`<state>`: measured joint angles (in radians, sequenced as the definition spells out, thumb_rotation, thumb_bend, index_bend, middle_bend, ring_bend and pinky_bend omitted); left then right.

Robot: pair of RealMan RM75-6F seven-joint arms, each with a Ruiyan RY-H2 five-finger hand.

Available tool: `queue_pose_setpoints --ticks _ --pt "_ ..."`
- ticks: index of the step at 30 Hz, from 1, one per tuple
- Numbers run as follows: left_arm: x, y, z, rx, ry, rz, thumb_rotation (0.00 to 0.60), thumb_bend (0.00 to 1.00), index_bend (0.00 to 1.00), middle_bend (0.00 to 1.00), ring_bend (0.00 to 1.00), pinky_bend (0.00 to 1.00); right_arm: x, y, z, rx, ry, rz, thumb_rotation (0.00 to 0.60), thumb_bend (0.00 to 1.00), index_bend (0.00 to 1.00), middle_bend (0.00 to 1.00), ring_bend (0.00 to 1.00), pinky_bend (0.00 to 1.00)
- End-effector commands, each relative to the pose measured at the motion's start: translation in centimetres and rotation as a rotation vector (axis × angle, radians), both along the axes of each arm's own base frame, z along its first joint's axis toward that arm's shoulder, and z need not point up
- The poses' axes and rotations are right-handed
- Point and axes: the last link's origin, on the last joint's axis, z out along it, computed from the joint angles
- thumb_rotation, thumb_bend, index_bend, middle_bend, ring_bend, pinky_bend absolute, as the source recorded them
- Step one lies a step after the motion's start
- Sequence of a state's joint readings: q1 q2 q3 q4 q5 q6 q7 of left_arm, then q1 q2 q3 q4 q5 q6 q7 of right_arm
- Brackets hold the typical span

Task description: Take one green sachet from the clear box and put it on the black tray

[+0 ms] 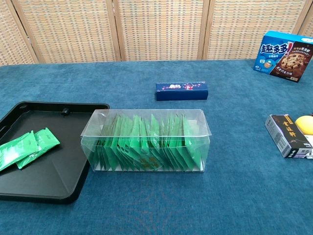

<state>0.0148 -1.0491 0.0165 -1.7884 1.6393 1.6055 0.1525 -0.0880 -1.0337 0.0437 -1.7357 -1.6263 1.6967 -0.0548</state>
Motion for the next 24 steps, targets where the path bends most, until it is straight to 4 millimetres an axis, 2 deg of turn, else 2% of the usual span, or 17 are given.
queue_pose_setpoints --ticks 1,8,12,16,20,24 --pt "0.0 0.0 0.0 0.0 0.001 0.002 0.6 0.0 0.0 0.0 0.0 0.0 0.0 0.0 0.0 0.003 -0.001 -0.001 0.6 0.0 0.0 0.0 0.0 0.0" --pt "0.0 0.3 -0.3 -0.011 0.006 0.0 0.6 0.0 0.0 0.0 0.0 0.0 0.0 0.0 0.0 0.002 -0.007 0.0 0.6 0.0 0.0 0.0 0.0 0.0" --pt "0.8 1.7 -1.2 -0.046 -0.001 -0.053 0.6 0.0 0.0 0.0 0.0 0.0 0.2 0.0 0.0 0.009 -0.02 0.006 0.6 0.0 0.0 0.0 0.0 0.0" --pt "3.3 5.0 -3.6 -0.133 -0.053 -0.217 0.6 0.0 0.0 0.0 0.0 0.0 0.2 -0.2 -0.1 0.02 -0.026 0.008 0.6 0.0 0.0 0.0 0.0 0.0" --pt "7.1 9.1 -6.5 -0.283 -0.039 -0.33 0.6 0.0 0.0 0.0 0.0 0.0 -0.2 -0.7 0.0 0.021 -0.031 -0.011 0.6 0.0 0.0 0.0 0.0 0.0" --pt "10.6 12.1 -9.2 -0.397 0.006 -0.392 0.6 0.0 0.0 0.0 0.0 0.0 -0.6 -1.0 0.2 0.018 -0.036 -0.031 0.6 0.0 0.0 0.0 0.0 0.0"
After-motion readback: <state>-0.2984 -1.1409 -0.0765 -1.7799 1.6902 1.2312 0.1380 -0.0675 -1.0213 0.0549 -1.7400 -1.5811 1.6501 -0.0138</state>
